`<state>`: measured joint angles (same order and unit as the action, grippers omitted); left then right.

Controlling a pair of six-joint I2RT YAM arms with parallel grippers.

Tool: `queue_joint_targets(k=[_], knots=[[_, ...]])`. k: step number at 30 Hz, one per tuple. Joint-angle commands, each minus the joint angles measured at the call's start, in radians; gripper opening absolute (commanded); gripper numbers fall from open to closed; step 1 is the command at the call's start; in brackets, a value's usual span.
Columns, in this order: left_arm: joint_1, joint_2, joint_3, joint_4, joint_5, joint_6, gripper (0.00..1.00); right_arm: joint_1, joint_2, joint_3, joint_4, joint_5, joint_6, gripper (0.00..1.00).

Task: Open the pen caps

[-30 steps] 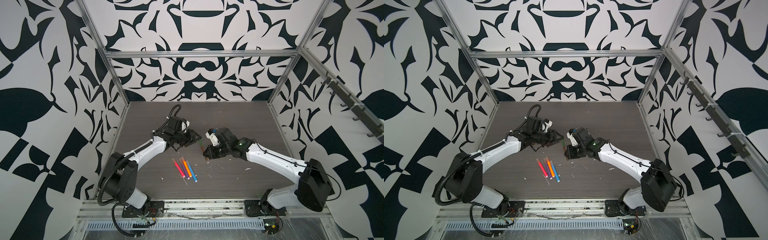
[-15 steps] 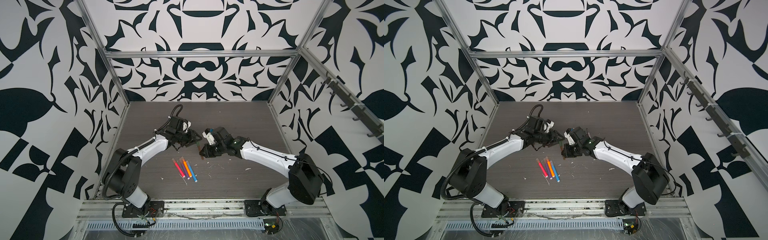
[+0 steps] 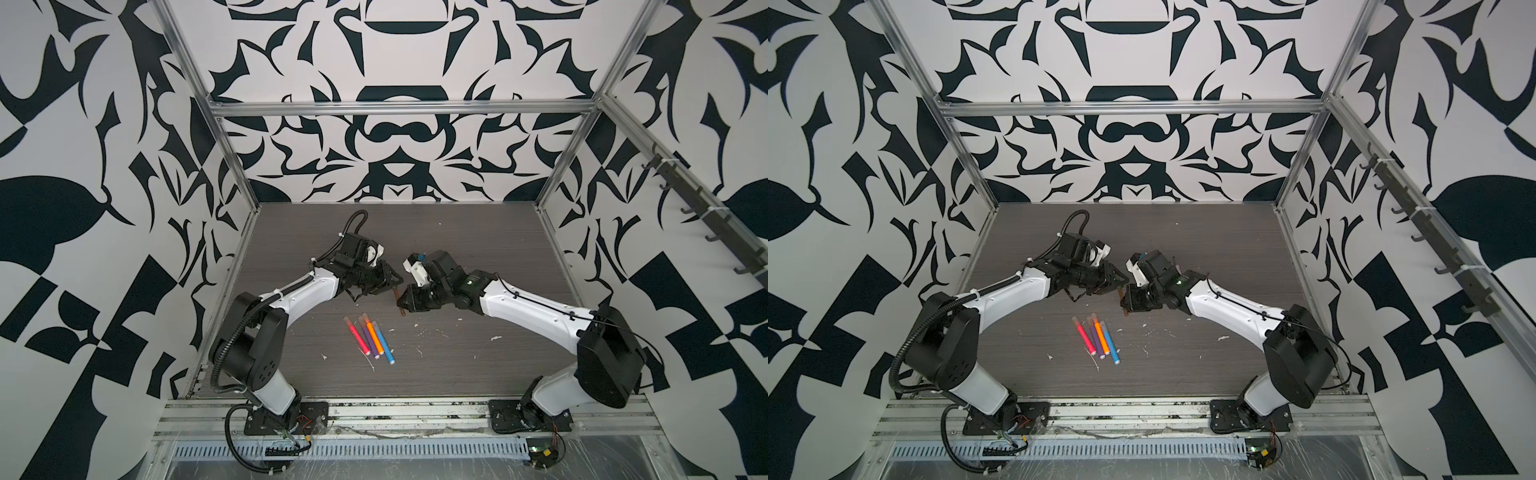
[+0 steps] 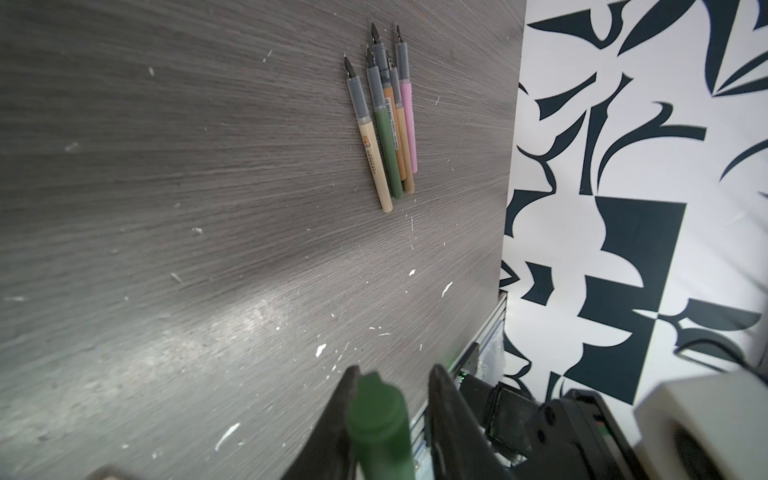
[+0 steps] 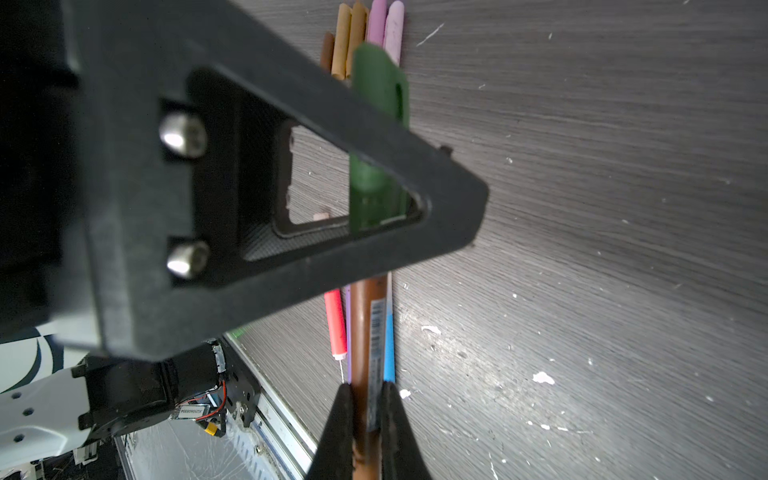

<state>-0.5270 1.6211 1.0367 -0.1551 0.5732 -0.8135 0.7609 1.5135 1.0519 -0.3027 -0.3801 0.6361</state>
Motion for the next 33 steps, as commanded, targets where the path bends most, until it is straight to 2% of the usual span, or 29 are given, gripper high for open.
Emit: queue_joint_targets(k=[1,3,5,9,12,17,20,22,24,30,33], knots=[[-0.002,0.006,0.049,-0.055,-0.009,0.021,0.28,0.002,-0.021,0.03,-0.006,0.004,-0.013,0.0],[-0.001,0.003,0.059,-0.084,-0.032,0.033,0.29,0.002,-0.027,0.024,-0.008,0.007,-0.012,0.0],[-0.001,-0.001,0.065,-0.101,-0.052,0.037,0.35,0.001,-0.032,0.015,-0.009,0.012,-0.009,0.0],[-0.001,-0.003,0.068,-0.1,-0.061,0.037,0.36,0.005,-0.032,0.014,-0.004,0.009,-0.004,0.0],[-0.001,-0.002,0.069,-0.105,-0.066,0.04,0.27,0.006,-0.03,0.021,-0.006,0.011,-0.004,0.0],[0.002,-0.011,0.071,-0.125,-0.088,0.049,0.01,0.008,-0.027,0.028,-0.004,0.011,-0.001,0.0],[0.005,-0.016,0.066,-0.116,-0.084,0.044,0.0,0.012,-0.019,0.031,0.01,-0.003,-0.001,0.0],[0.005,-0.017,0.066,-0.11,-0.073,0.04,0.0,0.012,-0.017,0.031,0.028,-0.007,0.003,0.18],[0.005,-0.02,0.065,-0.104,-0.062,0.035,0.0,0.013,-0.015,0.031,0.035,0.01,0.007,0.26],[0.005,-0.033,0.065,-0.101,-0.049,0.03,0.0,0.013,0.036,0.046,0.047,0.012,0.003,0.26],[0.005,-0.045,0.065,-0.103,-0.049,0.028,0.0,0.012,0.058,0.042,0.06,0.004,0.008,0.23]])
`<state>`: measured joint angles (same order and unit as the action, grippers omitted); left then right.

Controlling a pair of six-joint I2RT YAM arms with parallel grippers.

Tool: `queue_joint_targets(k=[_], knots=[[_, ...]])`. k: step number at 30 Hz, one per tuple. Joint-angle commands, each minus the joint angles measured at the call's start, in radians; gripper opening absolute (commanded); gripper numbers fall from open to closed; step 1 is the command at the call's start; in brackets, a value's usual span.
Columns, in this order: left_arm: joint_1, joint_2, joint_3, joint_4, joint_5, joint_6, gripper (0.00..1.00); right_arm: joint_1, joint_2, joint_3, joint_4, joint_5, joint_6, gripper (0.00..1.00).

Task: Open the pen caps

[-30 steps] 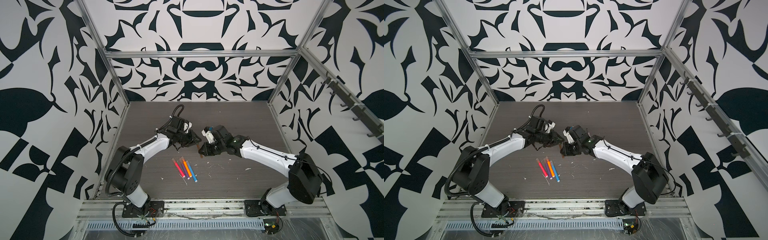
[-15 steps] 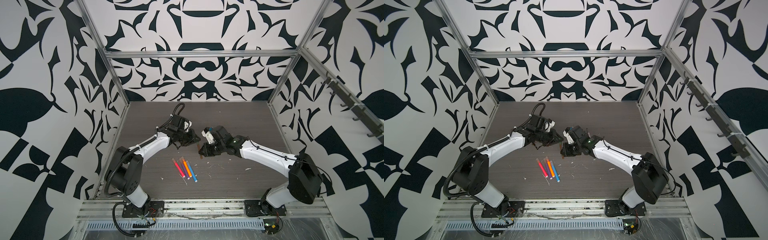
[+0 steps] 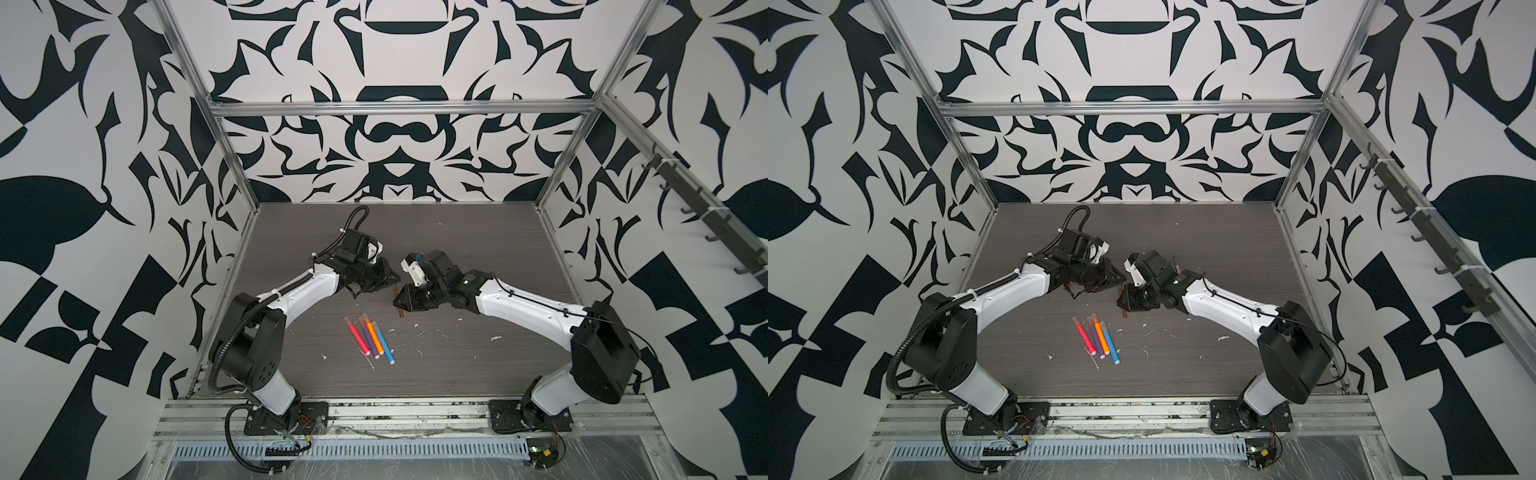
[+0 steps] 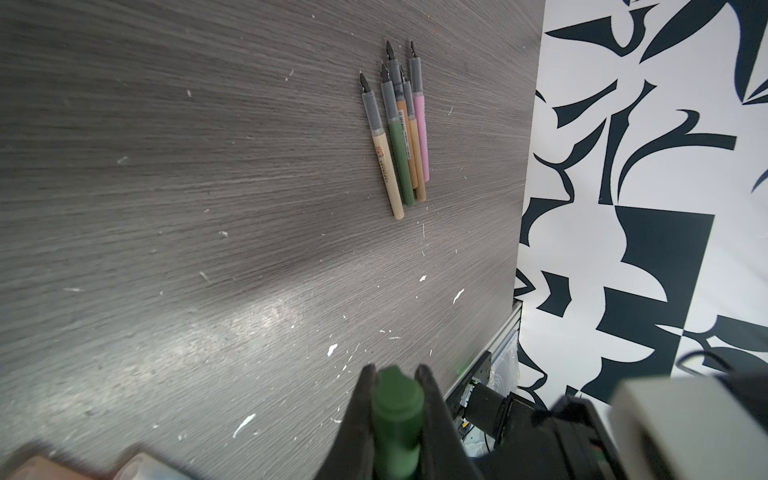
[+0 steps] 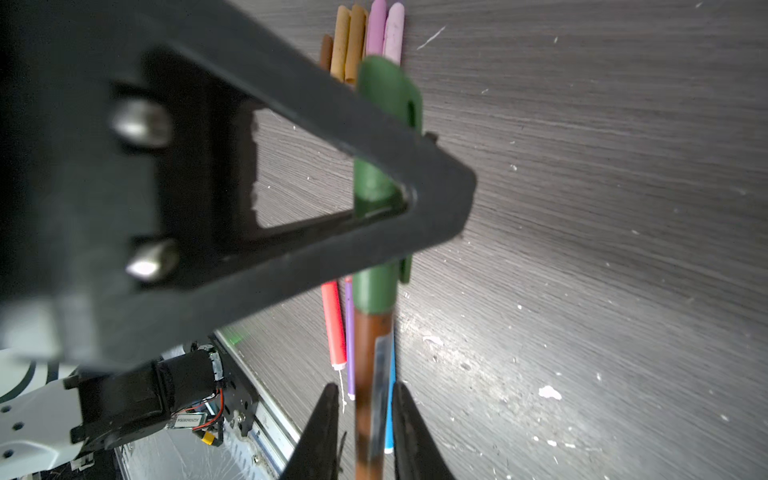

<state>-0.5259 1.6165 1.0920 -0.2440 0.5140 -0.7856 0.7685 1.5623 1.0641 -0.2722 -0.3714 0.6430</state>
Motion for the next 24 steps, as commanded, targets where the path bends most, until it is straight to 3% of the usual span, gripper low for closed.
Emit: queue_joint_targets(k=[1,4,8,14,18,24], knots=[[0.004,-0.043,0.01,-0.014,0.008,0.0,0.0,0.005,0.013,0.028,0.031,-0.005,0.003,0.2],[0.007,-0.048,0.01,-0.017,-0.005,0.003,0.0,0.005,0.018,0.024,0.035,-0.004,0.008,0.0],[0.059,-0.036,0.053,-0.039,-0.045,0.056,0.0,0.009,-0.007,-0.004,0.031,0.028,0.025,0.0],[0.251,0.065,0.24,-0.064,-0.108,0.105,0.0,0.082,-0.047,-0.128,0.121,0.044,0.125,0.0],[0.271,0.098,0.322,-0.098,-0.106,0.118,0.0,0.102,-0.076,-0.18,0.155,0.038,0.164,0.0],[0.285,0.059,0.261,-0.135,-0.158,0.168,0.0,0.1,-0.075,-0.151,0.113,0.059,0.12,0.0]])
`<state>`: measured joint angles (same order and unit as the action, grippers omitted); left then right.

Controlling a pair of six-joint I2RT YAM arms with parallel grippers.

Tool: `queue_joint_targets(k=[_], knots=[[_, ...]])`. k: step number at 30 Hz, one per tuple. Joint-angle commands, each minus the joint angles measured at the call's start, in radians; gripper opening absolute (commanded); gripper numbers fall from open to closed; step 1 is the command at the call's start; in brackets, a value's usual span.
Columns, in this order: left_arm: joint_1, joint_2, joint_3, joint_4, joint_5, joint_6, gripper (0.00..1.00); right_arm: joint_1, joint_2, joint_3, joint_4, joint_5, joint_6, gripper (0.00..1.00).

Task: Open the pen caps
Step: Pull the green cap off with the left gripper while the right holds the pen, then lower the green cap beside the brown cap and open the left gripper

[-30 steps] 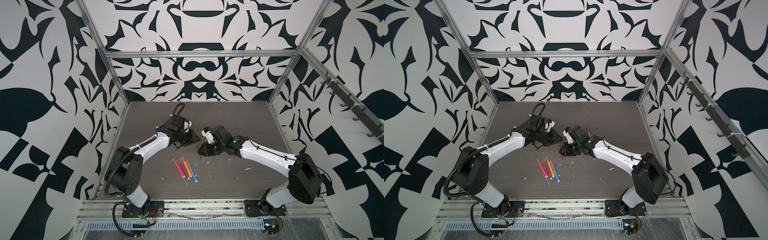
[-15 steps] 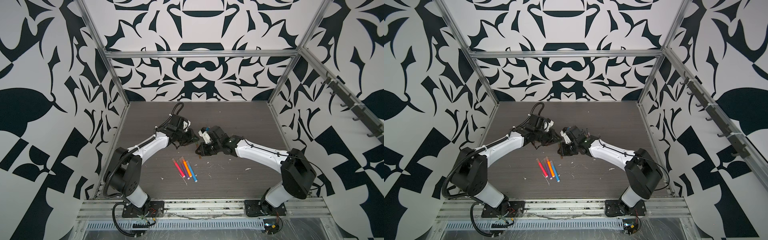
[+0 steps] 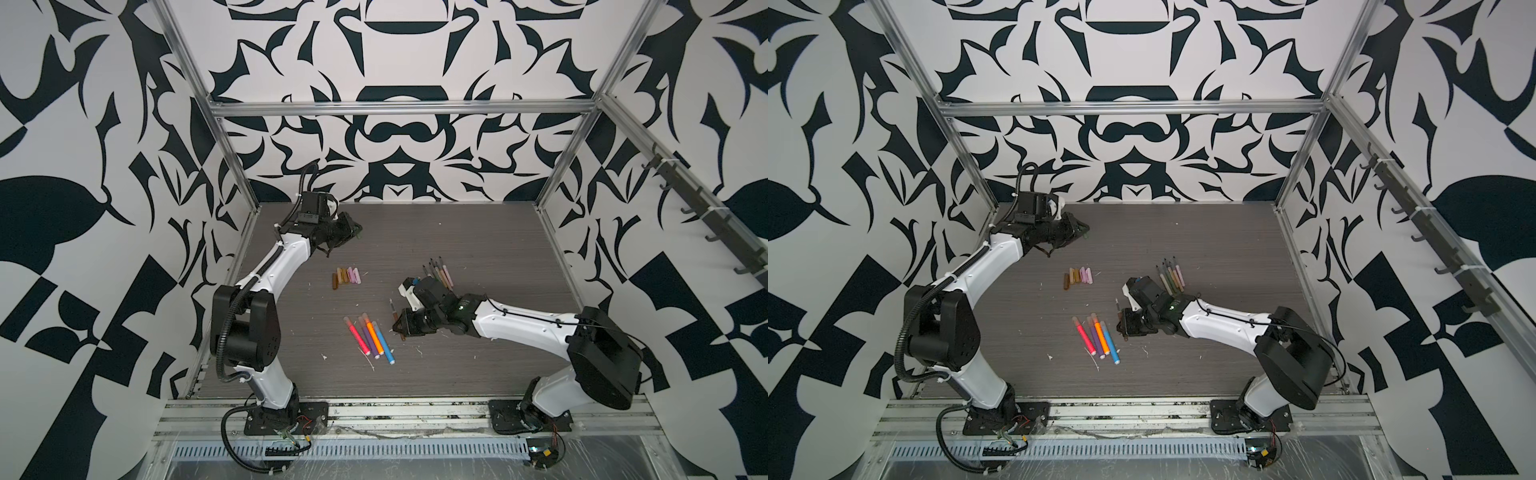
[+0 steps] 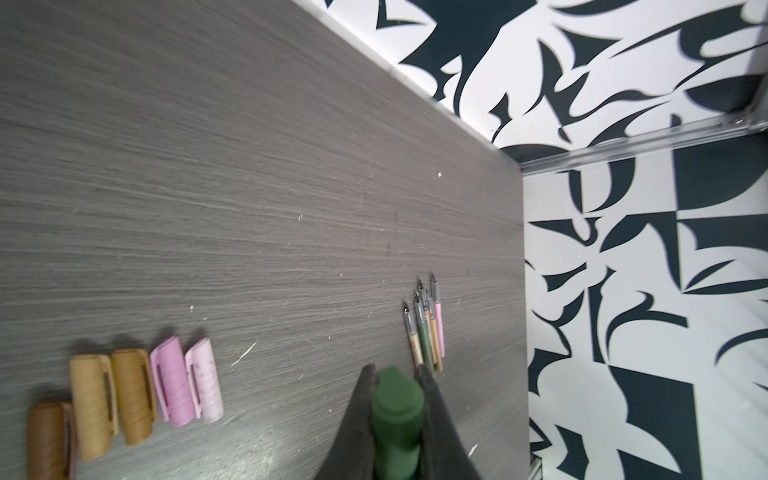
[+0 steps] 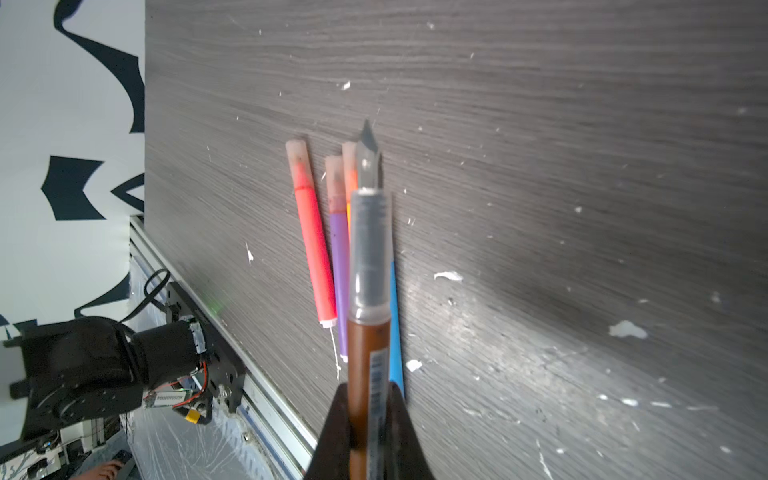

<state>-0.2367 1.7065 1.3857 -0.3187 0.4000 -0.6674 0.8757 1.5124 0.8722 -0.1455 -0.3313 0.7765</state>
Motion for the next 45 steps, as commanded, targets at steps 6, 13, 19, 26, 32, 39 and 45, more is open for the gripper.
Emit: queue_joint_targets(k=[6,13,19,26,32,39,45], knots=[[0.086,-0.072,-0.189,-0.074,-0.124,0.099,0.0,-0.015,-0.016,0.103,-0.09,0.052,-0.08,0.0],[0.183,-0.037,-0.373,0.121,-0.093,0.079,0.0,-0.018,-0.041,0.116,-0.142,0.065,-0.117,0.0],[0.187,0.001,-0.436,0.211,-0.142,0.124,0.0,-0.022,-0.042,0.144,-0.205,0.061,-0.137,0.0],[0.216,0.058,-0.382,0.164,-0.1,0.156,0.02,-0.026,-0.03,0.185,-0.242,0.072,-0.148,0.0],[0.227,0.092,-0.368,0.121,-0.066,0.167,0.04,-0.027,-0.018,0.204,-0.251,0.067,-0.151,0.0],[0.227,0.14,-0.328,0.07,-0.033,0.175,0.05,-0.027,-0.018,0.218,-0.271,0.073,-0.162,0.0],[0.227,0.142,-0.325,0.061,-0.034,0.172,0.1,-0.028,-0.017,0.217,-0.273,0.08,-0.164,0.0]])
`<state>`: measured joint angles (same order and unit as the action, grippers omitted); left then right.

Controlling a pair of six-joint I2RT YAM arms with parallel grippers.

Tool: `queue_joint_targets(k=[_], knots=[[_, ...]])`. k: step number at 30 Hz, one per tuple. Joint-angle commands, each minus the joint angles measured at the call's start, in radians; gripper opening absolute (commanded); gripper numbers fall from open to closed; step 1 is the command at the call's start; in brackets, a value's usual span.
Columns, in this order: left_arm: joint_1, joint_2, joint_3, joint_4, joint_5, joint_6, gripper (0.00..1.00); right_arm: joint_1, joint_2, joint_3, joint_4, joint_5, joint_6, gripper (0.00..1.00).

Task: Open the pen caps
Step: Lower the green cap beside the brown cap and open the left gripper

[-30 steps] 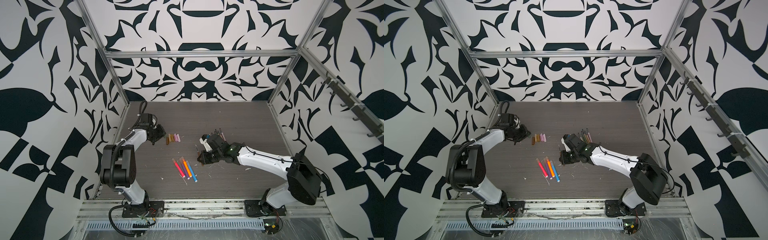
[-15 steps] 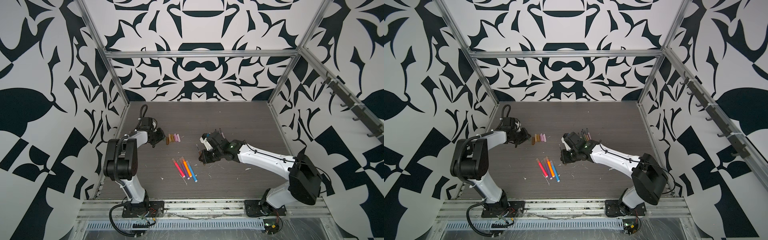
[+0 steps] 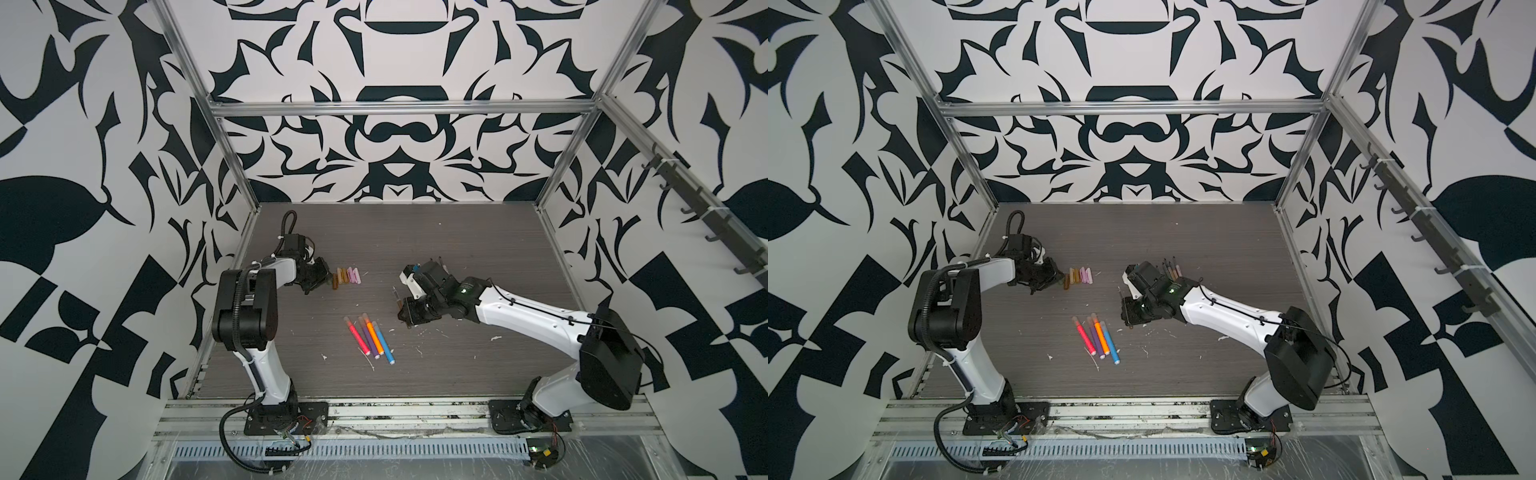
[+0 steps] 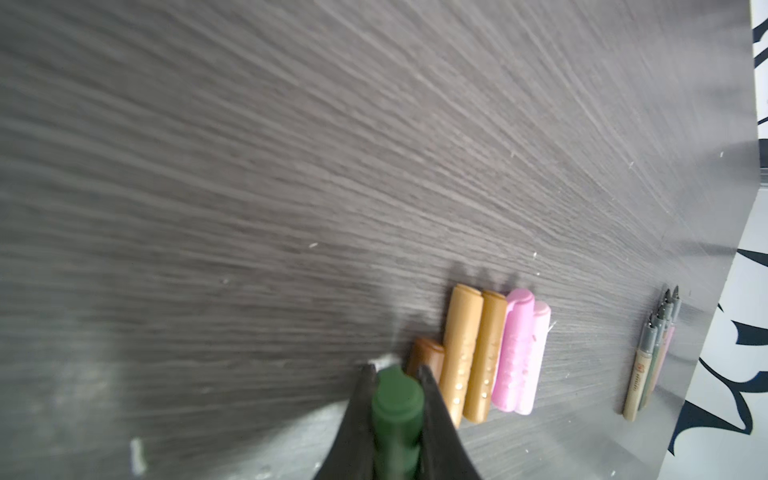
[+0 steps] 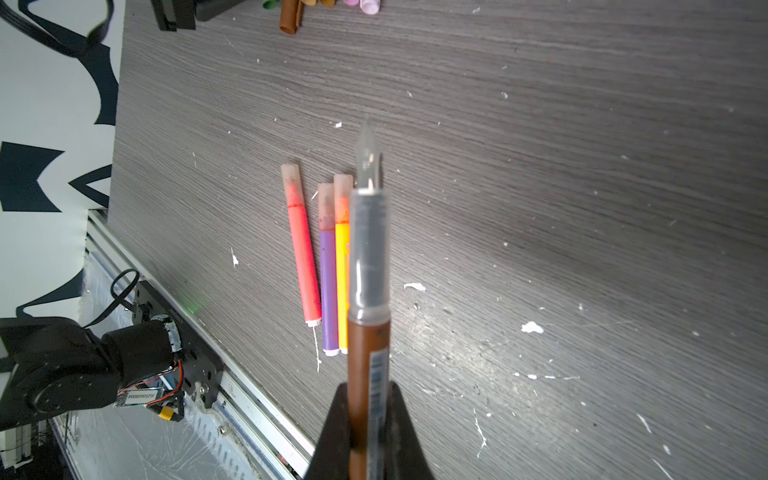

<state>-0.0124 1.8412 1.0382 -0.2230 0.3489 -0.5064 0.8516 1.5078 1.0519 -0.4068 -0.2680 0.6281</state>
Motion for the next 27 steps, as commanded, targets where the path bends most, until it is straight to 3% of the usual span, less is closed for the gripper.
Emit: queue_joint_targets(k=[1,9,23,27], knots=[[0.001,0.007,0.022,-0.036,0.017,0.011,0.12,-0.003,-0.01,0.039,-0.012,0.016,-0.016,0.0],[0.001,-0.004,0.017,-0.039,0.007,0.007,0.39,-0.004,-0.006,0.041,-0.013,0.018,-0.019,0.0],[0.0,-0.02,0.016,-0.033,0.013,-0.005,0.41,-0.004,-0.009,0.047,-0.041,0.046,-0.032,0.0],[0.002,-0.091,-0.033,0.011,0.014,-0.046,0.4,-0.008,0.004,0.109,-0.156,0.156,-0.104,0.0]])
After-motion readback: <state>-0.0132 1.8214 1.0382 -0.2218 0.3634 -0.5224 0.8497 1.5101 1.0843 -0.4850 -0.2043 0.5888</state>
